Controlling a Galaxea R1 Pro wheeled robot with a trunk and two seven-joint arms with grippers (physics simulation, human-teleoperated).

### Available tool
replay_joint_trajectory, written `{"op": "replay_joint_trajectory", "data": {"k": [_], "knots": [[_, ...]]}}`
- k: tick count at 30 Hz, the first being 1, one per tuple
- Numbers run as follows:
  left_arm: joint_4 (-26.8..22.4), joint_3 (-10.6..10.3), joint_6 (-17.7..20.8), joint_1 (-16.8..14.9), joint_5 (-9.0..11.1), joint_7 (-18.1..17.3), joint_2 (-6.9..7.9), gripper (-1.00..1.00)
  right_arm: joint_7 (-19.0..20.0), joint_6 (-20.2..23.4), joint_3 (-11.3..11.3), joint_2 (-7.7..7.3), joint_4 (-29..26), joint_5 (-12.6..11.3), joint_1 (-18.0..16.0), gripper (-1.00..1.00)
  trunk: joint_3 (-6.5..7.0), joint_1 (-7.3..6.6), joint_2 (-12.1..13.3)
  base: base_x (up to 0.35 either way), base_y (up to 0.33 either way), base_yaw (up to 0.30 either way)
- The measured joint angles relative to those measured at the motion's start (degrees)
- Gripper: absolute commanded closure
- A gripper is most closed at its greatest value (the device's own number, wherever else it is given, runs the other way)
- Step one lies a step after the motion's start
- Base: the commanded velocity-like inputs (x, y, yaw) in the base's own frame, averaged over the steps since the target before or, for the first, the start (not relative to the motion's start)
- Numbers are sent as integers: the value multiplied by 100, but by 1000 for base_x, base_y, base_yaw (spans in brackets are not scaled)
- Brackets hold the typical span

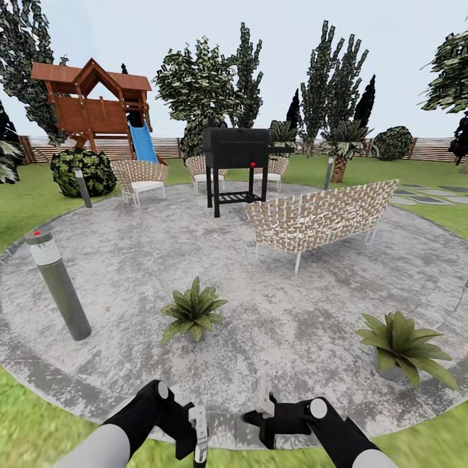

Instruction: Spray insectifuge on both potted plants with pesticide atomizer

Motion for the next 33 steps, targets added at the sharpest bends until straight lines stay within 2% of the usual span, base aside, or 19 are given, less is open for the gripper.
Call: {"op": "replay_joint_trajectory", "data": {"k": [4,13,20,28,33], "knots": [[-50,0,15,-7,-2,14,-110,100,0,2,0,47,0,5,0,100,0,0,0,0,0,0],[-71,-1,17,-9,2,16,-276,100,0,-2,0,51,2,5,-1,100,0,0,0,0,0,0],[-77,-1,21,-9,-2,18,-462,100,0,-4,0,51,2,5,-2,100,0,0,0,0,0,0],[-80,7,24,-2,-5,46,-531,100,0,-3,0,51,1,5,-5,100,0,0,0,0,0,0],[-64,14,25,0,11,328,-558,100,0,-2,0,60,-6,5,-6,100,0,0,0,0,0,0]]}}
